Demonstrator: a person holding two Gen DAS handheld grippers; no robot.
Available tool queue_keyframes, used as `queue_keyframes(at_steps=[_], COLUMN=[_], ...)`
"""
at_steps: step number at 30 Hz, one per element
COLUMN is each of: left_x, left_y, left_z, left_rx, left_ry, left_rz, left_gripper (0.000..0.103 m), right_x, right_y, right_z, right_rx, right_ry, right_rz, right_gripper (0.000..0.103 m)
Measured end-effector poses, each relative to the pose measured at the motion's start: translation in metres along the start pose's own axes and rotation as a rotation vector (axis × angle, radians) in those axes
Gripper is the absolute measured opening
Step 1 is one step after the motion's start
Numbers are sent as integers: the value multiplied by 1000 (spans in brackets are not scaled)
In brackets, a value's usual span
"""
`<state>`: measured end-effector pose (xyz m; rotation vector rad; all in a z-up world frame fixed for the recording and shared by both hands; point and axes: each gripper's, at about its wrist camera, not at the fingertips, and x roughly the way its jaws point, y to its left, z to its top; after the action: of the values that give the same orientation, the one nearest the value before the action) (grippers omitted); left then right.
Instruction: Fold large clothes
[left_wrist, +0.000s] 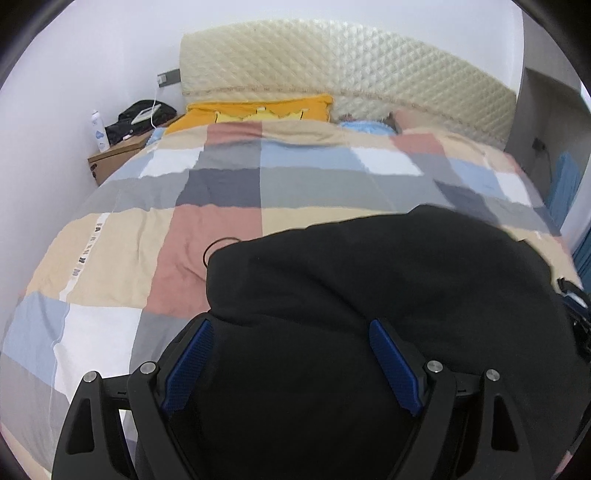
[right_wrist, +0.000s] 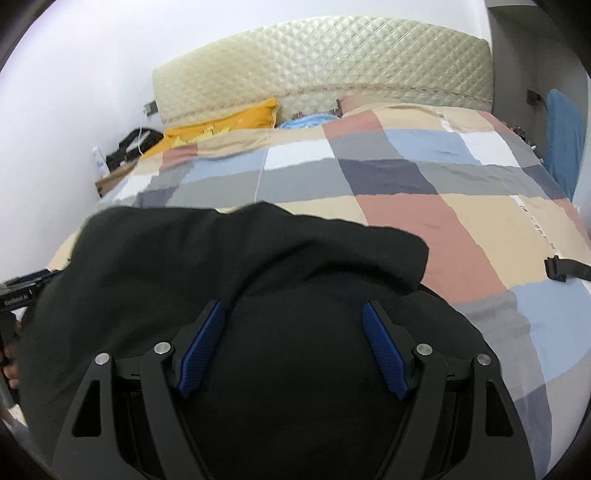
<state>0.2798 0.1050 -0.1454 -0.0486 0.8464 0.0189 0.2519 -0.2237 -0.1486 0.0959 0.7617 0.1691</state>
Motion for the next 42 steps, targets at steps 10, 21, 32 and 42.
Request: queue_keyframes(at_steps=[10,21,32,42], left_x=[-133,-297,-357,-363], left_y=[-27,-63,-79,-74], left_z=[7,11,-36,-74], left_rx=[6,89,112,41], left_ry=[-210,-376,-413,-340], left_rz=[-77,-102,-100,-162], left_gripper=[86,86,90,90], right_x=[-123,-270,-346,-356], right_y=[32,74,102,114], right_z=[18,27,-15,-81], right_rx=[-65,-98,-88,-71], right_ry=[-214,-437,-522,-437], right_rz=[-11,5,21,43], right_gripper=[77,80,86,86])
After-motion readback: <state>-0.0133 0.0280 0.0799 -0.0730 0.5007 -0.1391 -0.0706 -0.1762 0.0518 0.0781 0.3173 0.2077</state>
